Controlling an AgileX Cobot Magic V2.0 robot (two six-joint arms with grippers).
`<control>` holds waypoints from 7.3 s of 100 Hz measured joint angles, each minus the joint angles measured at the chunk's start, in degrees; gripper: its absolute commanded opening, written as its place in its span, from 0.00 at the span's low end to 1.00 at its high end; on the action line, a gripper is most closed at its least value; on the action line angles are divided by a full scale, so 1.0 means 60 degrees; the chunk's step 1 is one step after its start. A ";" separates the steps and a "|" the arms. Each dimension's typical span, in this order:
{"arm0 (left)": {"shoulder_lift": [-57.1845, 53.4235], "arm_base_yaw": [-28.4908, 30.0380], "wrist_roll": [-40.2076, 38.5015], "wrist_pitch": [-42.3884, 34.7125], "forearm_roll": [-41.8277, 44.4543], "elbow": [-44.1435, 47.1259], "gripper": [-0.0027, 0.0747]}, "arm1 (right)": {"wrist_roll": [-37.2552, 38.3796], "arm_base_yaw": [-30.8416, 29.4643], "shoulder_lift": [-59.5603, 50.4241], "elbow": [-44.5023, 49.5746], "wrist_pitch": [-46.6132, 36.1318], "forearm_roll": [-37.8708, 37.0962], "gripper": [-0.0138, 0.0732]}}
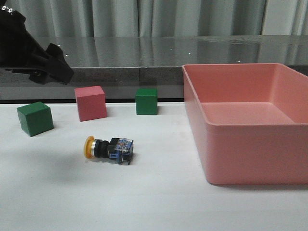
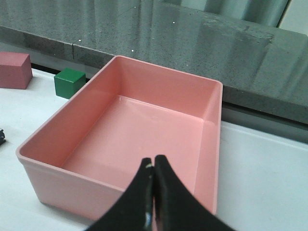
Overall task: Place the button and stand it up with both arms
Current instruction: 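Move the left gripper down toward the button lying on its side, then grasp the button by its yellow cap with the left gripper, then lift and rotate the button so its blue base faces down, then set the button upright on the table, open and raise the left gripper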
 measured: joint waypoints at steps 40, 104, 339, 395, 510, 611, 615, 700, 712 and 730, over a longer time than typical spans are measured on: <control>0.0033 0.0019 0.0000 0.0262 0.0048 -0.0194 0.83 | 0.0000 0.0000 0.0000 0.0000 0.0009 0.0000 0.07; 0.0033 -0.0444 0.6991 0.2165 -0.5193 -0.0961 0.83 | 0.0004 0.0000 0.0000 0.0000 0.0009 0.0000 0.07; 0.6837 0.2727 2.3825 1.1375 -1.5441 -0.2305 0.54 | 0.0021 0.0000 0.0000 0.0000 0.0023 0.0000 0.07; 0.5783 0.2883 2.2952 1.1093 -1.4677 -0.2305 0.01 | 0.0021 0.0000 0.0000 0.0000 0.0023 0.0000 0.07; 0.2448 -0.2417 0.6113 0.8103 0.3590 -0.3950 0.01 | 0.0021 0.0000 0.0000 0.0000 0.0023 0.0000 0.07; 0.4065 -0.2880 0.5435 0.9124 0.4870 -0.4874 0.44 | 0.0021 0.0000 0.0000 0.0000 0.0023 0.0000 0.07; 0.4065 -0.2880 0.5435 0.9141 0.4870 -0.4874 0.55 | 0.0021 0.0000 0.0000 0.0000 0.0023 0.0000 0.07; -0.0005 -0.1612 0.3431 1.0544 0.2958 -0.4969 0.01 | 0.0021 0.0000 0.0000 0.0000 0.0023 0.0000 0.07; -0.1302 -0.0844 0.3408 0.9204 0.1491 -0.4515 0.01 | 0.0021 0.0000 0.0000 0.0000 0.0023 0.0000 0.07; -0.3466 -0.0057 0.3386 0.6816 0.0090 -0.2496 0.01 | 0.0021 0.0000 0.0000 0.0000 0.0023 0.0000 0.07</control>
